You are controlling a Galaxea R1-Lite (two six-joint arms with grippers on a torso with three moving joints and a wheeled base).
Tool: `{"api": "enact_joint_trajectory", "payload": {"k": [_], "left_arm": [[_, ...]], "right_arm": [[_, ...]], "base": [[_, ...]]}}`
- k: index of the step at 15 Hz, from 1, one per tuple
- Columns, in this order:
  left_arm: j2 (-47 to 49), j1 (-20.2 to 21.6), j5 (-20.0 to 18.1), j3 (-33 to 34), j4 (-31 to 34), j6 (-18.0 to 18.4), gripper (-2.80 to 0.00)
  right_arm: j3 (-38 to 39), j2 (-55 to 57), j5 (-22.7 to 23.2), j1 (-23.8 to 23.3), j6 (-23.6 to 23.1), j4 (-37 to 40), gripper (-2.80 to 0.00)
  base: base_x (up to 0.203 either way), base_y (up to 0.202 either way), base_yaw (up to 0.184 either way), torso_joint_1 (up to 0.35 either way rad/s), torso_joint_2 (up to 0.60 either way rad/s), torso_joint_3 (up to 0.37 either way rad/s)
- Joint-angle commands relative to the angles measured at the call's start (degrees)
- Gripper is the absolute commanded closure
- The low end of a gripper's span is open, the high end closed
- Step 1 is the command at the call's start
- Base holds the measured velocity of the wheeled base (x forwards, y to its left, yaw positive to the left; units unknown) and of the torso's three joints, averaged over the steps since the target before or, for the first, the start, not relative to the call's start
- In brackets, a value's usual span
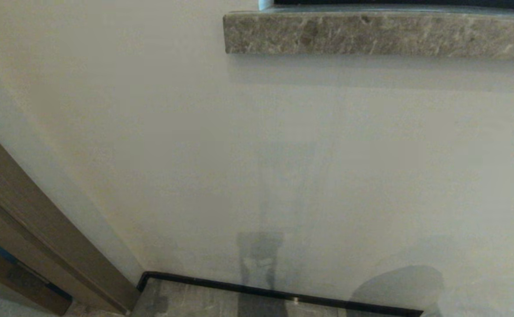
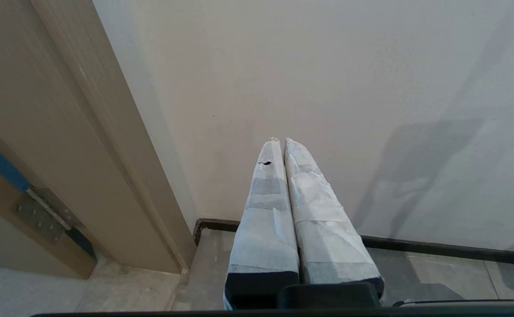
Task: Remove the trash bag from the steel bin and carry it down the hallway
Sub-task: Put the trash bag at the door
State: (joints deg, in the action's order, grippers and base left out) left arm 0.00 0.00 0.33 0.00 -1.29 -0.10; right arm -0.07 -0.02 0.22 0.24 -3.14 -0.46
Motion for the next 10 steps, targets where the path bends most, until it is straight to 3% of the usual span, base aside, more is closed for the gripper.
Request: {"api": "enact_joint_trajectory", "payload": {"k": [1, 10], "left_arm": [[0.0, 0.0, 0.0, 0.6, 0.0, 0.0, 0.00], [0.0, 0.0, -0.2, 0.6, 0.1, 0.9, 0.00]], "right_arm": [[0.1, -0.1, 0.0, 0.0, 0.1, 0.0, 0.00], [0.1, -0.1, -0.1, 0.0, 0.1, 0.0, 0.00]], "base": [[0.000, 0.000, 0.000, 0.000, 0.00, 0.000], [0.000, 0.000, 0.000, 0.000, 0.00, 0.000]]}}
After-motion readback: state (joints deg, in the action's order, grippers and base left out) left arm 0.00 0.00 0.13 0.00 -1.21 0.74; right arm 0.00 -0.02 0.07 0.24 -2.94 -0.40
